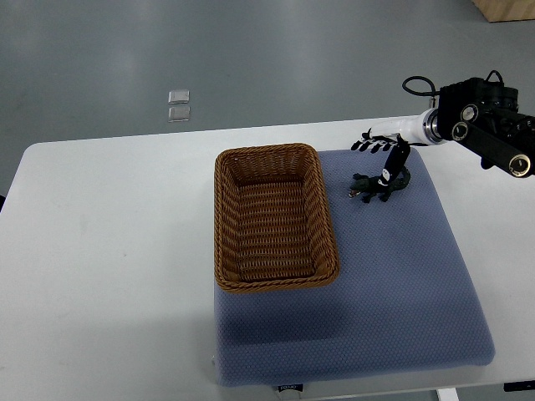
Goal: Place crocodile in brown basket with right hand
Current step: 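Lower the right hand and close its fingers around the crocodile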
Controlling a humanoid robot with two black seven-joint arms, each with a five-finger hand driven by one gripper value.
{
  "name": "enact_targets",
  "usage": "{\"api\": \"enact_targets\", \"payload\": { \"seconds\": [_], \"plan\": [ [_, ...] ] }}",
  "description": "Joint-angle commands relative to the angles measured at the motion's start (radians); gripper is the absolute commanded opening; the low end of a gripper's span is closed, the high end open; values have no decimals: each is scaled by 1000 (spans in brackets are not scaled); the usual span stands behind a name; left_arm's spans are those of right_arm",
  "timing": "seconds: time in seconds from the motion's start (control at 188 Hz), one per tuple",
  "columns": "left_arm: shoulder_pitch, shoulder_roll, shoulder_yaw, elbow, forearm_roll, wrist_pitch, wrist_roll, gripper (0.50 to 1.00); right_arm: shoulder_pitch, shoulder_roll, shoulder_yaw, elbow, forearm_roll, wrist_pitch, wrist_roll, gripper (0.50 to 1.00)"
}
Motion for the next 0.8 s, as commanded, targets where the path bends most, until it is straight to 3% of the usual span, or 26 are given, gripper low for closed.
{"api": "enact_targets", "payload": {
  "seconds": [0.0, 0.421, 0.586, 0.682, 0.794],
  "plan": [
    [0, 0, 0, 0, 0, 0, 0, 1000, -25, 3, -4, 0, -2, -28, 0, 930],
    [0, 0, -1, -2, 0, 0, 0, 1000, -88, 4, -16, -3, -27, -117, 9, 921],
    [0, 0, -1, -2, 2, 0, 0, 1000, -97, 17, -25, -25, -85, -151, 25, 895],
    [0, 0, -1, -2, 0, 0, 0, 1000, -103, 20, -30, -29, -87, -157, 26, 797],
    [0, 0, -1, -2, 0, 0, 0, 1000, -103, 20, -30, -29, -87, -158, 28, 641]
  ]
}}
